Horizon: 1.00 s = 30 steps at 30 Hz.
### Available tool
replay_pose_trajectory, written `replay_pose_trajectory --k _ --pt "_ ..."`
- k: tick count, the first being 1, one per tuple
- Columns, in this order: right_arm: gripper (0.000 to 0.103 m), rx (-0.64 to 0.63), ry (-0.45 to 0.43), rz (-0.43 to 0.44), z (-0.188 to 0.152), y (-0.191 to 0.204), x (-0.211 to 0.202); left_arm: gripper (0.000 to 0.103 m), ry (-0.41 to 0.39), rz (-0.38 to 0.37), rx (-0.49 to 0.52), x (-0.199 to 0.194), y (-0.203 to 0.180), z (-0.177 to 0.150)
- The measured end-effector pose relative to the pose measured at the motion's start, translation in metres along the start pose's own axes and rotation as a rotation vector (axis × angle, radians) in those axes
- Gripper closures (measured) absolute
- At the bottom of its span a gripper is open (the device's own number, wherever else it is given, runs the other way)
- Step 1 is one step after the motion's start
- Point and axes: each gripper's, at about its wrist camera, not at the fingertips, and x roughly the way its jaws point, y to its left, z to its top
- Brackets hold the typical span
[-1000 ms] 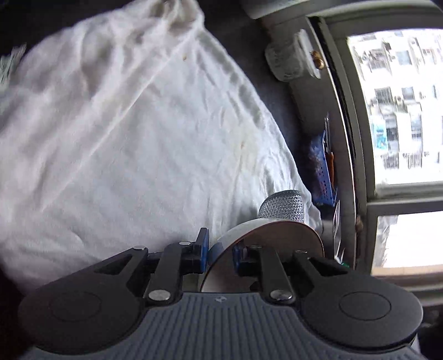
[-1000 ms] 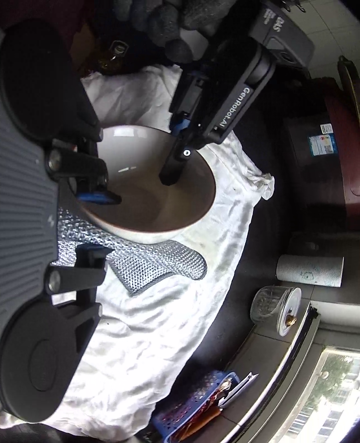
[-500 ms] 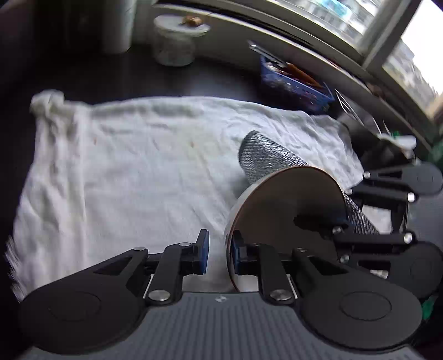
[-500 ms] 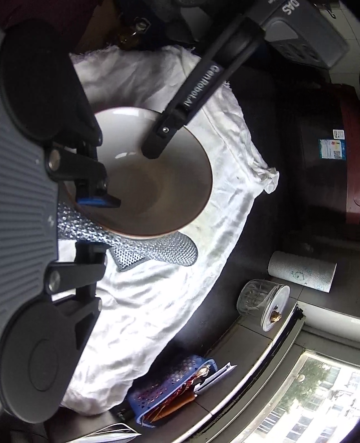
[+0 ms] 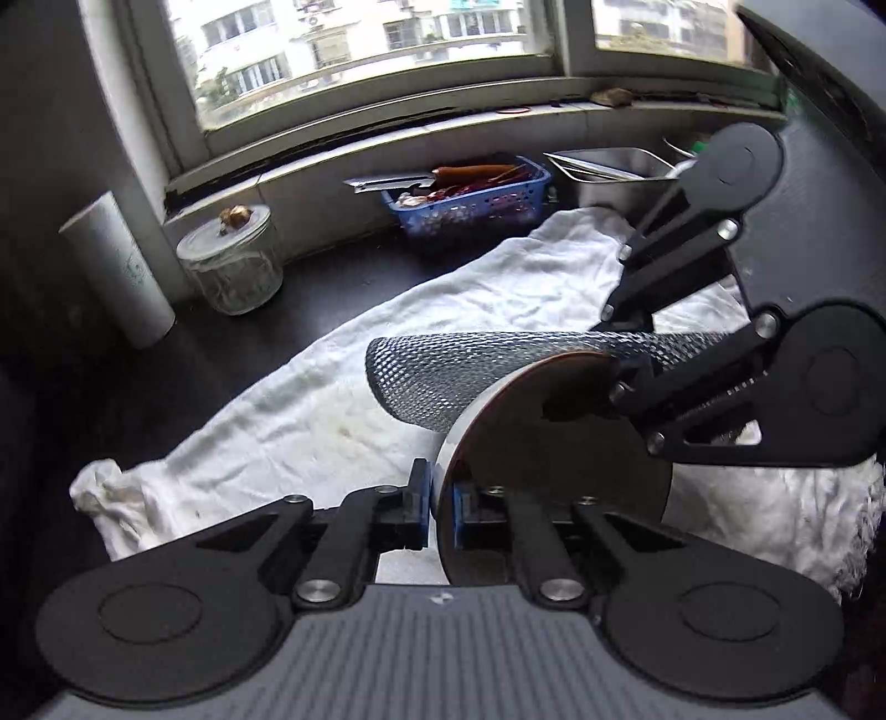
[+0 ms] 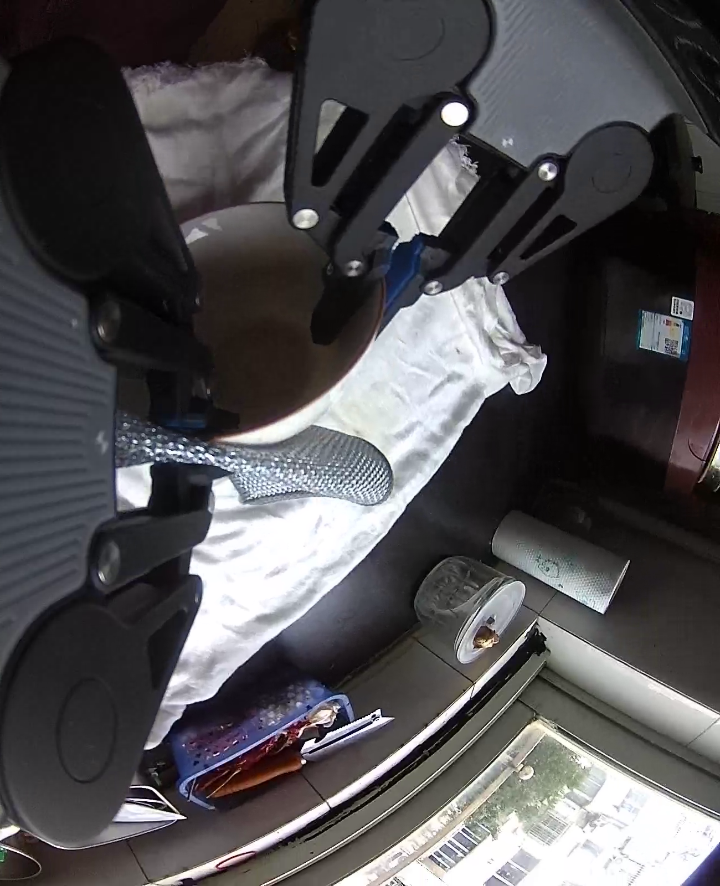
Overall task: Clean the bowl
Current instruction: 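Keep scrubbing the bowl's outer wall with the mesh pad in the right gripper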
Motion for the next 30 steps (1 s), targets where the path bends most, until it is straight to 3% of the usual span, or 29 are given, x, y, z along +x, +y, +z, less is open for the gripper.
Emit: replay_pose_trajectory --k 6,8,12,15,18,21,23,26,28,30 --pt "0.084 0.116 0.015 0.068 -0.007 -0.004 0.006 0.093 0.022 -0.104 -0.481 0.005 0.048 -0.019" --pt "0.082 0.130 0.019 0.073 -0.010 0.000 0.008 0.091 0.033 -0.165 -0.722 0.011 0.070 -0.036" --pt "0.076 0.170 0.011 0.097 -0.012 0.007 0.011 0.088 0.059 -0.261 -1.091 0.021 0.094 -0.069" --pt "0.074 0.179 0.003 0.093 -0.011 0.010 0.010 0.088 0.125 -0.353 -1.407 0.034 0.102 -0.100" --pt "0.072 0.192 -0.002 0.090 -0.008 0.009 0.008 0.088 0.152 -0.390 -1.533 0.038 0.098 -0.113" --pt "0.072 0.192 0.005 0.085 -0.007 0.007 0.009 0.089 0.164 -0.369 -1.436 0.035 0.095 -0.103" --pt "0.073 0.182 0.015 0.083 -0.009 0.008 0.011 0.089 0.189 -0.303 -1.250 0.031 0.090 -0.085" --pt "0.080 0.169 0.025 0.080 -0.011 0.007 0.013 0.088 0.198 -0.148 -0.798 0.018 0.069 -0.045" --pt "0.085 0.152 0.033 0.077 -0.011 0.007 0.013 0.088 0.173 -0.070 -0.544 0.009 0.051 -0.026" --pt "0.087 0.104 0.035 0.061 -0.009 0.010 0.012 0.088 0.147 -0.024 -0.353 0.001 0.038 -0.012"
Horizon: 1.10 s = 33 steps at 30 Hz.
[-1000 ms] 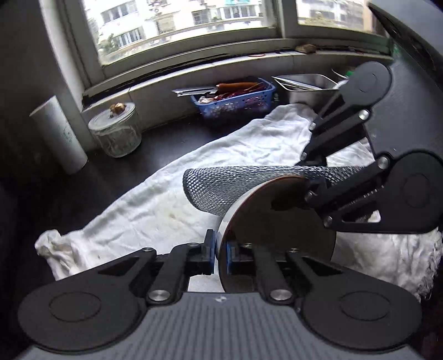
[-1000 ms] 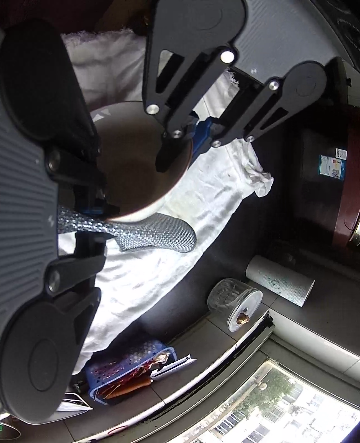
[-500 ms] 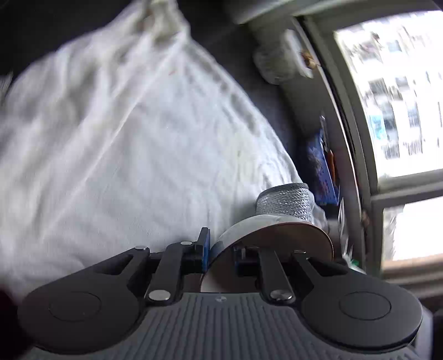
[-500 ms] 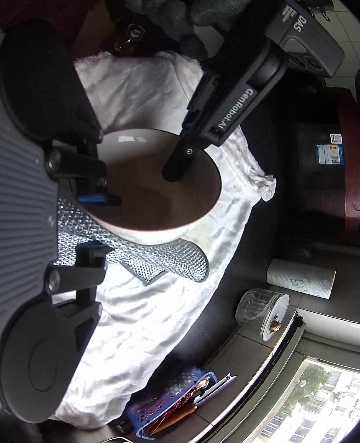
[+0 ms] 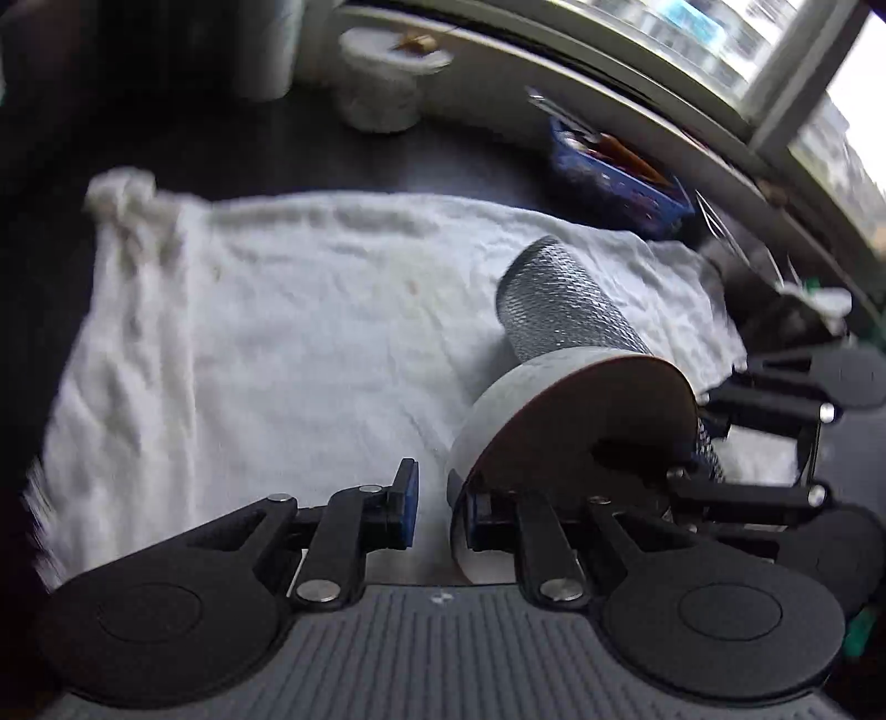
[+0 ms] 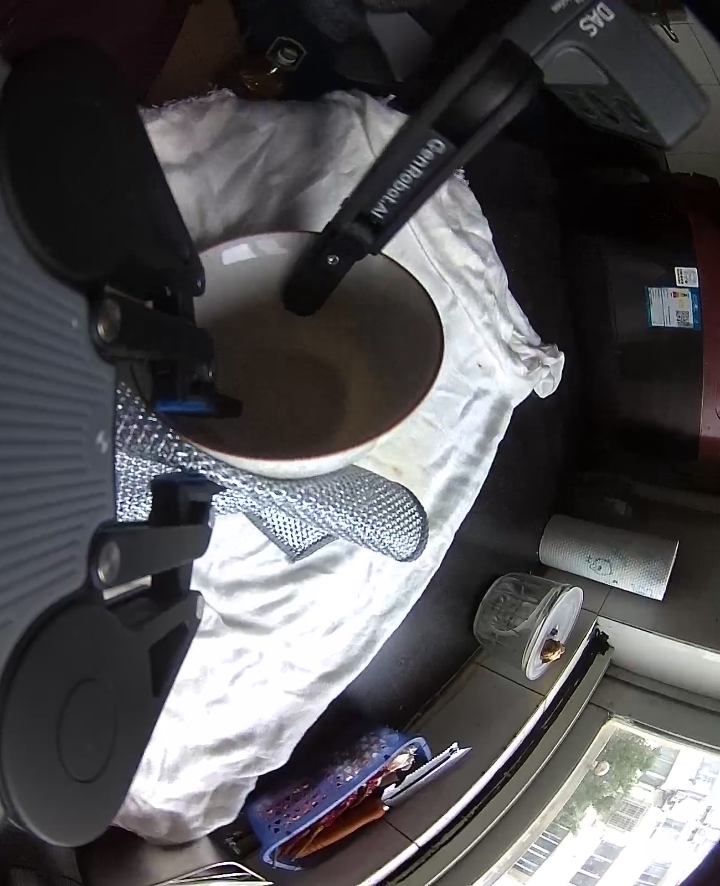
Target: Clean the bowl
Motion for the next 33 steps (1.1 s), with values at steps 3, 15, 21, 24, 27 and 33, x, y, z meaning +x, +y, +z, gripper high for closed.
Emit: replay_pose_trajectory --k 3,15,21,24,27,33 --pt "0.086 -0.079 0.004 -0.022 0.002 0.005 -0.002 0.088 -0.055 0.054 0.276 -0.012 -0.024 0.009" --pt "0.084 -0.030 0.010 0.026 0.005 -0.002 -0.005 0.087 -0.028 -0.121 -0.295 -0.011 0.038 0.004" --pt "0.079 0.046 0.000 0.059 0.002 0.002 -0.004 0.081 -0.024 -0.234 -0.640 -0.001 0.072 -0.020" --pt "0.079 0.058 -0.001 0.066 0.000 0.002 -0.003 0.080 0.019 -0.335 -0.878 0.013 0.091 -0.040" --pt "0.077 0.079 -0.005 0.067 0.001 -0.002 -0.005 0.081 0.070 -0.434 -1.117 0.029 0.101 -0.066" --pt "0.075 0.081 -0.001 0.064 0.002 -0.007 -0.010 0.081 0.104 -0.411 -1.069 0.034 0.092 -0.068"
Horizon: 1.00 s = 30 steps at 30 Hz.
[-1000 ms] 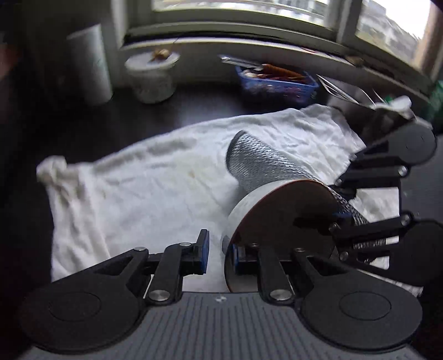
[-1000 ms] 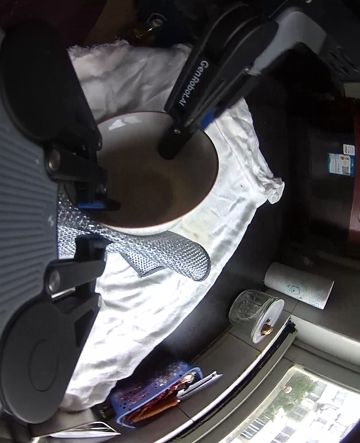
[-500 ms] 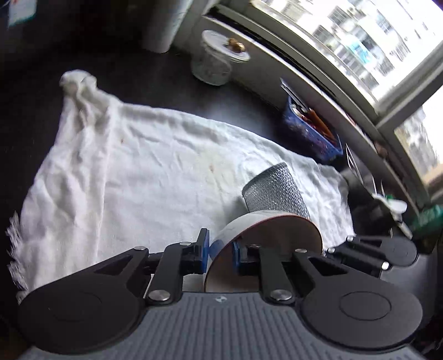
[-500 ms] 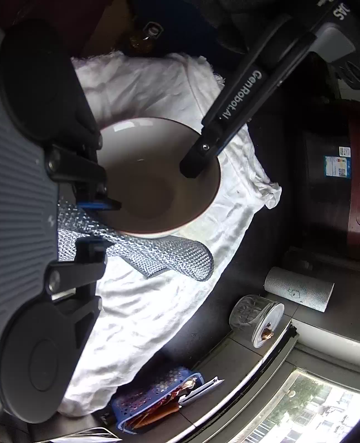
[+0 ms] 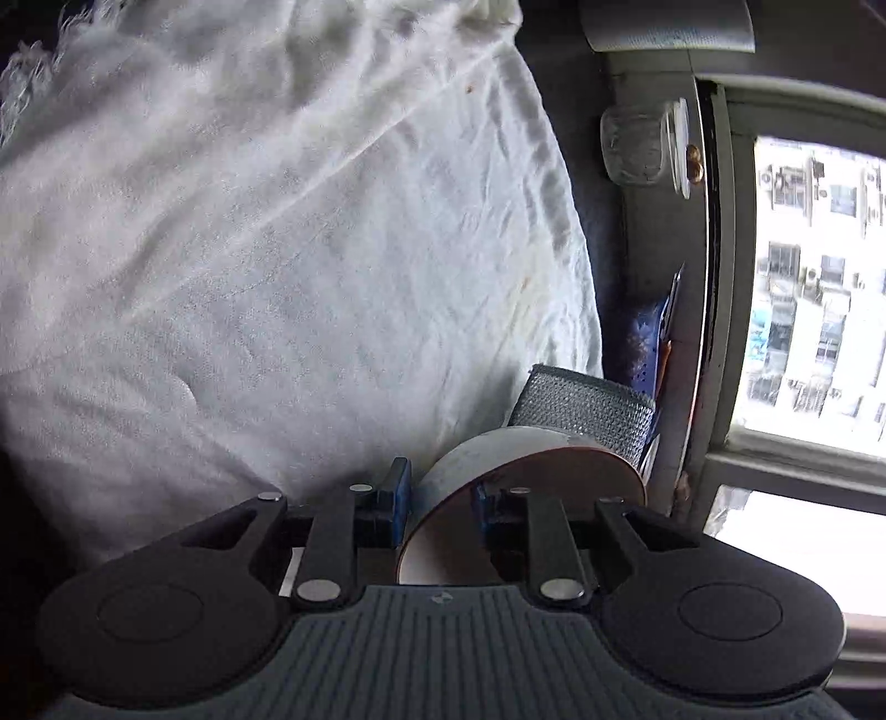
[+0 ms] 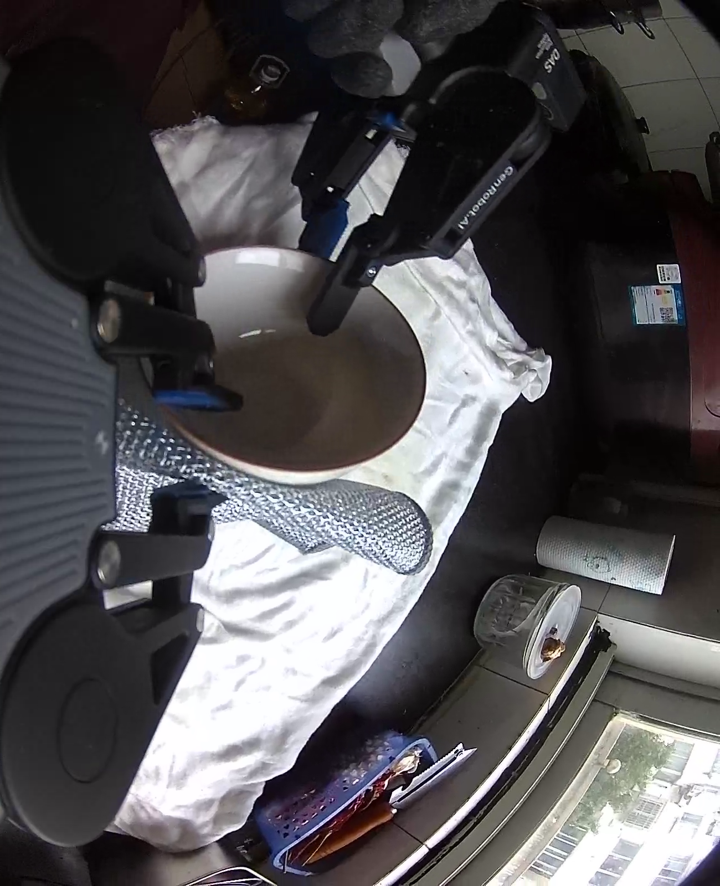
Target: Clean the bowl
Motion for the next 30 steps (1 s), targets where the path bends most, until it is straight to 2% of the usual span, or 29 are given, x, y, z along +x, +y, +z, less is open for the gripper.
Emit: replay_pose_trajectory --k 3,5,7,8,10,11,13,16,18,21,24,30 --pt "0.079 -0.032 0.017 0.004 -0.003 0.005 0.002 0.081 -0.018 0.139 0.319 -0.001 -0.038 -0.008" --pt "0.083 -0.083 0.027 -0.014 -0.006 0.012 0.005 0.081 -0.052 0.264 0.611 -0.001 -0.071 -0.022" --pt "0.084 -0.088 0.033 -0.023 -0.007 0.012 0.006 0.081 -0.078 0.340 0.871 0.000 -0.096 -0.039" --pt "0.084 -0.092 0.032 -0.023 -0.007 0.011 0.005 0.081 -0.081 0.356 0.973 0.000 -0.104 -0.047" --pt "0.088 -0.096 0.028 -0.024 -0.006 0.008 0.004 0.094 -0.095 0.394 1.185 0.002 -0.121 -0.065" --pt "0.089 -0.098 0.023 -0.025 -0.005 0.006 0.003 0.095 -0.107 0.416 1.255 0.005 -0.125 -0.072" --pt "0.090 -0.103 0.011 -0.036 -0.002 0.002 0.001 0.096 -0.129 0.438 1.333 0.011 -0.130 -0.079" --pt "0.091 -0.127 0.007 -0.069 0.001 -0.002 0.001 0.097 -0.190 0.438 1.373 0.016 -0.129 -0.085" --pt "0.091 -0.122 -0.005 -0.079 0.002 -0.003 -0.002 0.096 -0.214 0.427 1.321 0.016 -0.126 -0.084" --pt "0.090 -0.068 -0.019 -0.066 0.002 -0.008 -0.005 0.094 -0.211 0.341 1.136 0.005 -0.117 -0.068" --pt "0.087 0.001 -0.002 -0.021 0.000 -0.012 -0.001 0.092 -0.194 0.268 0.907 -0.002 -0.098 -0.047" --pt "0.078 0.040 0.010 0.023 -0.003 -0.006 0.007 0.087 -0.124 0.063 0.325 -0.008 -0.033 -0.008"
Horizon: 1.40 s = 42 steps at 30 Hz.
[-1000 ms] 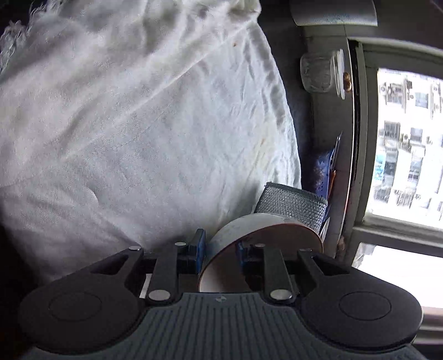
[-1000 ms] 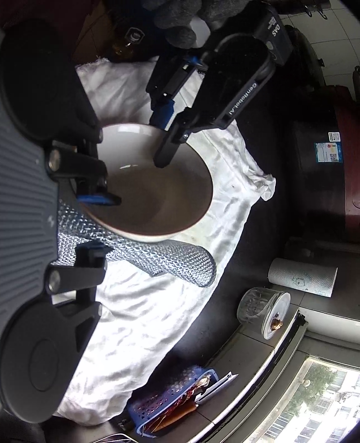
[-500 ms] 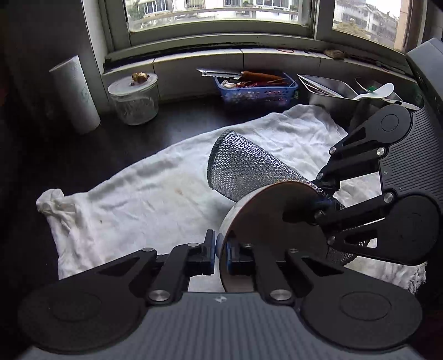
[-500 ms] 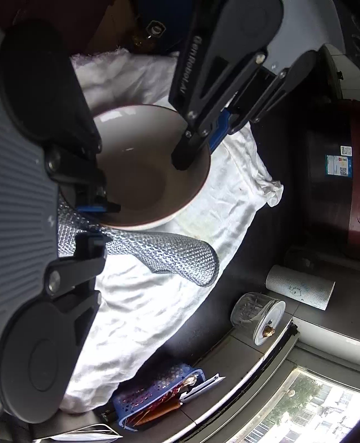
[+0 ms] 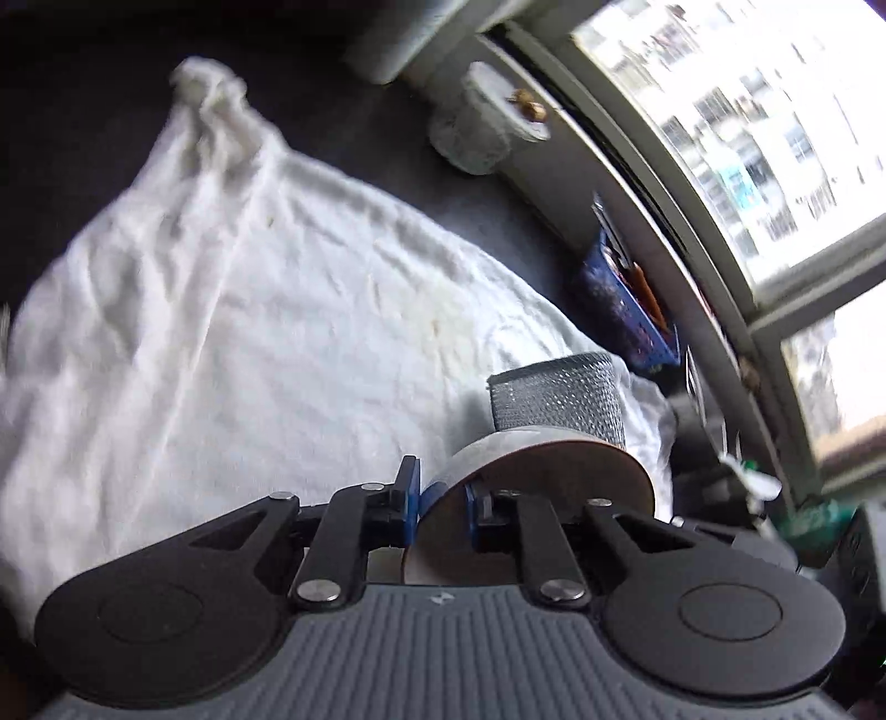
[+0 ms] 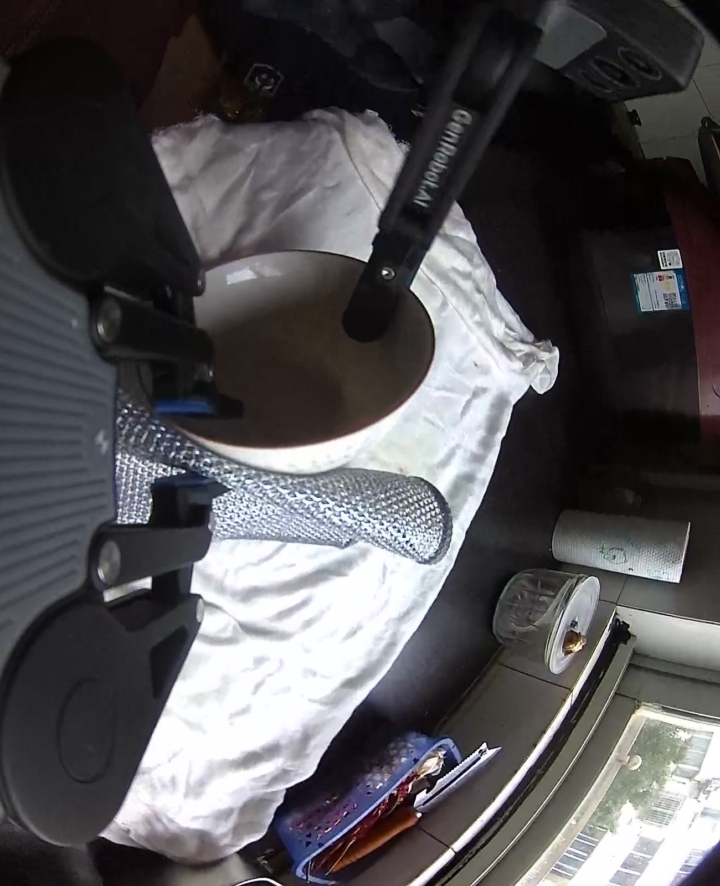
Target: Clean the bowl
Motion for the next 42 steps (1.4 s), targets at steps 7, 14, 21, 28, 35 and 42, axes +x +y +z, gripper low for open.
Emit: replay_pose_trajectory --k 7,14,21,28,35,42 --pt "0.075 -0.003 -0.008 -0.002 0.002 0.005 0.001 0.087 0.113 -0.121 -0.493 0.020 0.055 -0.016" --pt "0.077 -0.034 0.018 -0.020 0.000 0.007 0.005 0.087 0.105 0.006 -0.075 0.016 0.008 -0.003" --pt "0.084 -0.031 0.018 -0.037 0.001 0.001 0.002 0.094 -0.029 0.278 0.812 0.004 -0.092 -0.023" --pt "0.087 -0.085 0.002 -0.086 0.008 -0.002 -0.007 0.097 -0.154 0.330 1.140 0.000 -0.125 -0.046" --pt "0.086 -0.044 -0.005 -0.076 0.009 -0.005 -0.006 0.092 -0.100 0.145 0.563 -0.015 -0.084 -0.001" --pt "0.082 -0.015 -0.006 -0.058 0.009 -0.003 -0.001 0.088 -0.081 0.041 0.211 -0.018 -0.041 0.008"
